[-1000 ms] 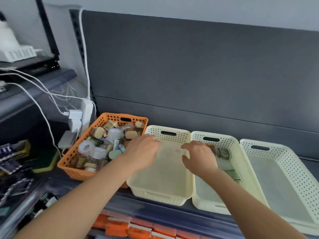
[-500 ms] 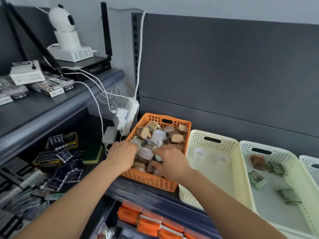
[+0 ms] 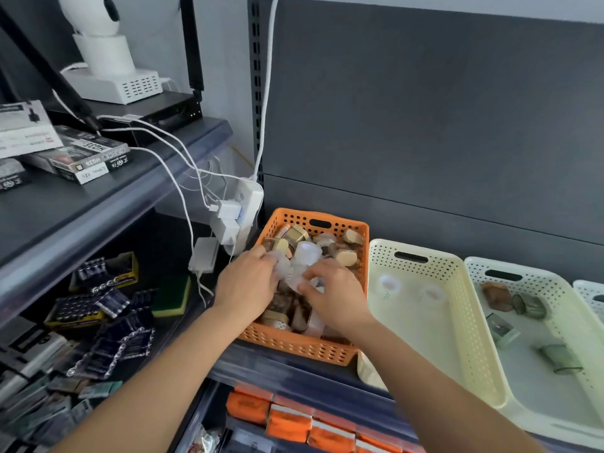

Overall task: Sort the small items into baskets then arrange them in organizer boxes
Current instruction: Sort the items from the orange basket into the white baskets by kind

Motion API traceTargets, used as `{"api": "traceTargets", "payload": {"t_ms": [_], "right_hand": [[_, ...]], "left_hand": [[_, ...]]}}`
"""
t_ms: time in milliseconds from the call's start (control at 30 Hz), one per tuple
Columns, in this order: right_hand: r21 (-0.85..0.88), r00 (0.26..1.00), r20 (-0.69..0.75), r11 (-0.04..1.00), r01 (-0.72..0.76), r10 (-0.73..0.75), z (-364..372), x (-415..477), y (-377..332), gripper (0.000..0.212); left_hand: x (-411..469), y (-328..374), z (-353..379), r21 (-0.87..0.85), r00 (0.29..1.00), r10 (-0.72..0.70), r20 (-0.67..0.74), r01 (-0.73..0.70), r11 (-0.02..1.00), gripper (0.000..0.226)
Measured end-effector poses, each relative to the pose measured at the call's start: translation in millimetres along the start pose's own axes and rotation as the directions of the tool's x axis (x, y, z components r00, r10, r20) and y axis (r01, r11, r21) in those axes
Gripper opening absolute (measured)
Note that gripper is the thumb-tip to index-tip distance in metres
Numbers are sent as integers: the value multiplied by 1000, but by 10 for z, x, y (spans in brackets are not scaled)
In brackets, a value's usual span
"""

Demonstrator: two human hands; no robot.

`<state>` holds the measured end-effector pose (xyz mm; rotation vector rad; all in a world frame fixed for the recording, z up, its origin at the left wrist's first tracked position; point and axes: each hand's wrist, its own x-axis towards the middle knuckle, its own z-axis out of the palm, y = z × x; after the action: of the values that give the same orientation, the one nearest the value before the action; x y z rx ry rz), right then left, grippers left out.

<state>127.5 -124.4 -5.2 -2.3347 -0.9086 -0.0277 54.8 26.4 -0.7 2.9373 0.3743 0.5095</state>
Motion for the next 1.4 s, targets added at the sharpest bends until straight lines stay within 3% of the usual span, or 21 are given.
{"api": "traceTargets", "payload": {"t_ms": [167,267,400,600,733,800,933,1133,1267,1400], "right_hand": [[-1,981,-188,999,-50,49,-425,-140,324,12],[-118,971,-226,988,-100,71,-691,-310,635,14],[-276,972,-210,947,-164,107,-932,-561,1045,15],[-594,988,-3,795,-126,155,-1022,-775,1392,16],[-733,968,190,679,30,161,-968,-764,1433,13],[-760,963,211,647,55,166,-966,-738,1451,12],[-739,964,209,672,48,161,-960,-733,1508,27],[-558,984,157,830,20,82,-939,-622,1350,28],[-386,989,120,914,122,-81,-797,-479,921,30],[-265,959,141,924,277,-247,-555,-287,369,23]], "left_hand": [[154,456,-77,-177,986,153,-73,-163,971,22],[230,853,-5,-207,963,252,-95,-267,941,22],[286,1328,259,-166,930,366,24,-357,919,18],[294,1844,547,94,853,403,331,-455,886,20],[269,1938,693,135,831,315,459,-415,900,24],[244,1946,708,132,831,297,470,-399,907,25],[183,1921,662,103,839,341,424,-419,902,22],[116,1631,394,10,890,394,230,-407,913,35],[44,1168,96,-38,944,304,128,-301,953,26],[-8,509,-97,0,968,165,187,-168,986,30]]}}
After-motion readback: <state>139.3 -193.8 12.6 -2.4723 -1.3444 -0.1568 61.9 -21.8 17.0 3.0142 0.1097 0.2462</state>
